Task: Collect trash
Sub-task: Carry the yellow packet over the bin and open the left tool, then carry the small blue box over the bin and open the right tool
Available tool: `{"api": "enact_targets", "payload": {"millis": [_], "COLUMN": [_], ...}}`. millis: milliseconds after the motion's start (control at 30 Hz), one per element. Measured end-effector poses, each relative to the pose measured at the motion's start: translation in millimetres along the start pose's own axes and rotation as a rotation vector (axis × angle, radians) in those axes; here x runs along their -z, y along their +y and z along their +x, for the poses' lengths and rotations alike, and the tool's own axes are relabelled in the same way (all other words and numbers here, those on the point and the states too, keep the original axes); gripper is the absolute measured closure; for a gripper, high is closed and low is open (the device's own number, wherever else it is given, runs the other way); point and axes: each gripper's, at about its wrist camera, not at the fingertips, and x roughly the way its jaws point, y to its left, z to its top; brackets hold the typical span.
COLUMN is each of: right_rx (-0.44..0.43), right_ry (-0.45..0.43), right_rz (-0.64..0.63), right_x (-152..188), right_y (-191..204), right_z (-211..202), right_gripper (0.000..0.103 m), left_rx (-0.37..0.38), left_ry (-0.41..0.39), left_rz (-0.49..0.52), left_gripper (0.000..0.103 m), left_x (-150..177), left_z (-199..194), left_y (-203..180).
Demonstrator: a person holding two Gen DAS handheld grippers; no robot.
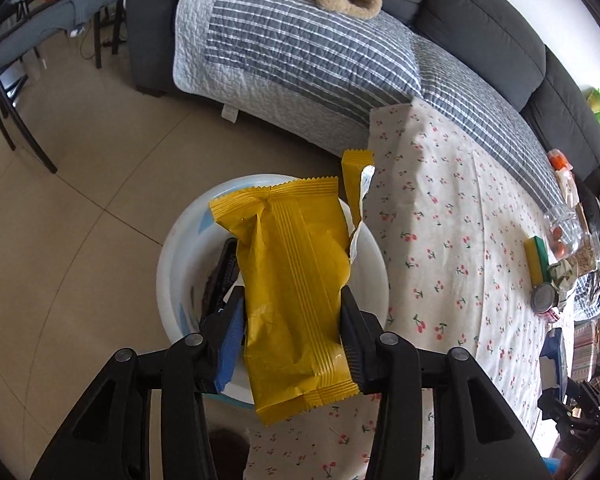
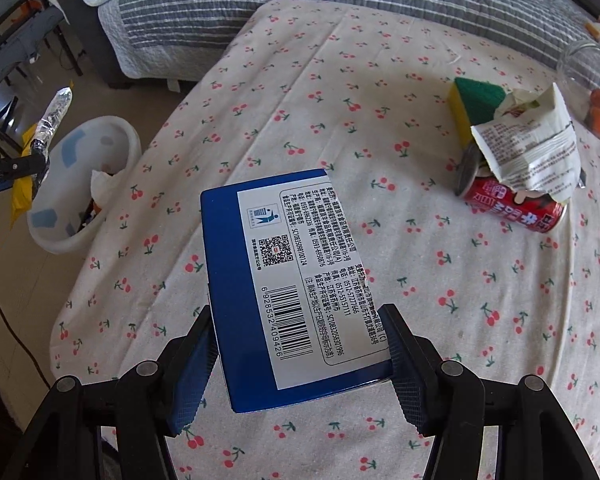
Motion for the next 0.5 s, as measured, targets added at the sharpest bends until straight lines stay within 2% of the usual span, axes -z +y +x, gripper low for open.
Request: {"api": "enact_targets", "payload": {"millis": [67,100,200,367,500], "right_rx": [-0.004,-0.006,-0.017,-0.04,-0.074], "right_ry": [-0.001,-0.001,0.0,-0.001,-0.007], "right_rz": [0.001,0.003,0.004,-0.009,-0.028], "right_x": [-2.2,-3.5,-7.1,-14.9,-24.3], "right_y": [3.5,5.2,11.3,28.8,51.5], "right_z": [2.9,4.4,9.4,18.3,26.9], "right_gripper": [0.036,0.036,0.036,0.036,0.036], "left_rx": [-0.049,-0.056,-0.075,-0.069,-0.076], "left_ry": [0.021,0.021,0.022,0.045,0.034], "left_rz": [0.003,0.024,0.066,0.076,0.091], "left_gripper": [0.013,0.009,0.007,0.002,0.0], "left_x": [1.1,2.4,6.4,14.4,22.1], "left_z": [4.8,4.8,-0.6,-10.8,-20.5], "left_y": [2.4,2.2,2.4,13.2,25.4]}}
